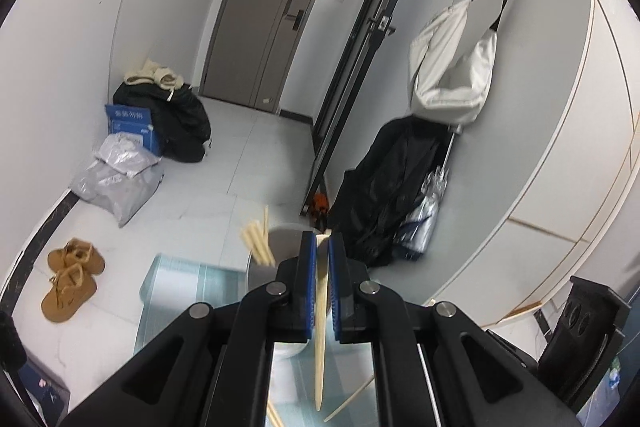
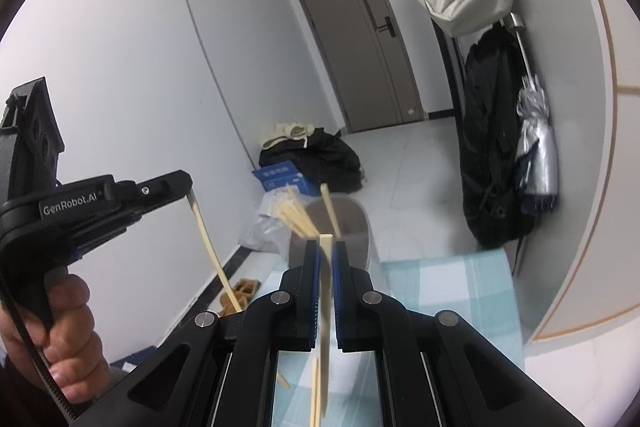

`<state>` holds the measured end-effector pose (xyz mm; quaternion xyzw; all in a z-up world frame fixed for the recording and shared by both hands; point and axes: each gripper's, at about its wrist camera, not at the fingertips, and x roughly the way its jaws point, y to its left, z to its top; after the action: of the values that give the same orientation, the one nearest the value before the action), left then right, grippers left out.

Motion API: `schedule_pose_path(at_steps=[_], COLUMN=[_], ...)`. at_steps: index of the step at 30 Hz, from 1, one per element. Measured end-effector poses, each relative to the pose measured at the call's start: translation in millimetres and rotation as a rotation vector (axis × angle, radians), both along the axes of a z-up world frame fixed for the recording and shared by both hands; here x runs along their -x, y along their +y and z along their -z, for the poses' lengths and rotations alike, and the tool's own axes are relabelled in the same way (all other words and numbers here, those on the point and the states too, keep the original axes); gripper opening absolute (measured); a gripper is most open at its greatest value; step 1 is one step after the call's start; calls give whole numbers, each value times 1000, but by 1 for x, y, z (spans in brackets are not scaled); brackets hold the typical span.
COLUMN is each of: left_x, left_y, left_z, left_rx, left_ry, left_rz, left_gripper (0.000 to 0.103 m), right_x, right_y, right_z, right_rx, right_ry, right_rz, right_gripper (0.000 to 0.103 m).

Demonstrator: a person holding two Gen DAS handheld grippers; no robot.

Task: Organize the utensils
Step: 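Lift both held chopsticks up over the white utensil holder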

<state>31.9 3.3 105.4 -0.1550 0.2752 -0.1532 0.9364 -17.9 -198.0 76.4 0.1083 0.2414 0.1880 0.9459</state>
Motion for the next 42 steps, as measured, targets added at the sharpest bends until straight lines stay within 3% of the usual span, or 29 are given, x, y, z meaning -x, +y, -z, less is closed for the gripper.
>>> schedule_pose_path(at_steps=[11, 19, 24, 35, 42], left_x=[-57, -94, -111, -123, -119], left_y=[22, 26, 29, 29, 20], left_z=[-38, -34, -15, 17, 22], left_rx=[40, 55, 94, 137, 95], left_ry=[-99, -122, -105, -63, -73], left_rz=[-53, -99, -124, -96, -73], left_gripper=[3, 3, 3, 3, 3], right_x=[-66, -122, -151, -193, -192], right_y=[-8, 0, 16, 35, 38], right_z=[-72, -107, -103, -59, -45], right_rx=[-18, 23, 49, 90, 100], right_ry=[-91, -201, -217, -124, -118], right_rz=[5, 3, -51, -172, -268], right_gripper=[5, 5, 5, 5, 5])
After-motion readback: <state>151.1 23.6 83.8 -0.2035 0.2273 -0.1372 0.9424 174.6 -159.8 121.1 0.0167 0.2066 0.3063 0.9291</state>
